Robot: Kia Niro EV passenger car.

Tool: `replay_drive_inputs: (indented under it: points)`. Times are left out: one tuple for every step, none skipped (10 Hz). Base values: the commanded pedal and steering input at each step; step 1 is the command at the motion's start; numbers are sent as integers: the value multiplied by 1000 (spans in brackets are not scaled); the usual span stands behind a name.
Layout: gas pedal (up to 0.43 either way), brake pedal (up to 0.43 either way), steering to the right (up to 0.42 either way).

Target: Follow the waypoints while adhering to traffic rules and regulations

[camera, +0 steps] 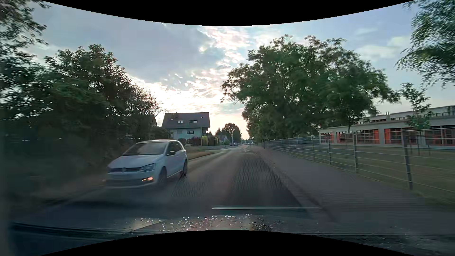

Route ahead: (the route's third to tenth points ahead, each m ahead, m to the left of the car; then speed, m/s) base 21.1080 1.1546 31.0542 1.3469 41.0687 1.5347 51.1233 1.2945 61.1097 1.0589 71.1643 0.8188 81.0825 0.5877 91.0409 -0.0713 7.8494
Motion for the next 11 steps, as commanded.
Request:
replay_drive_inputs:
  points:
    - [39,0,14]
    - [39,0,14]
    - [39,0,13]
    - [39,0,11]
    - [39,0,10]
    - [39,0,9]
    - [39,0,8]
    - [39,0,6]
    - [39,0,3]
    - [39,0,0]
    - [39,0,-3]
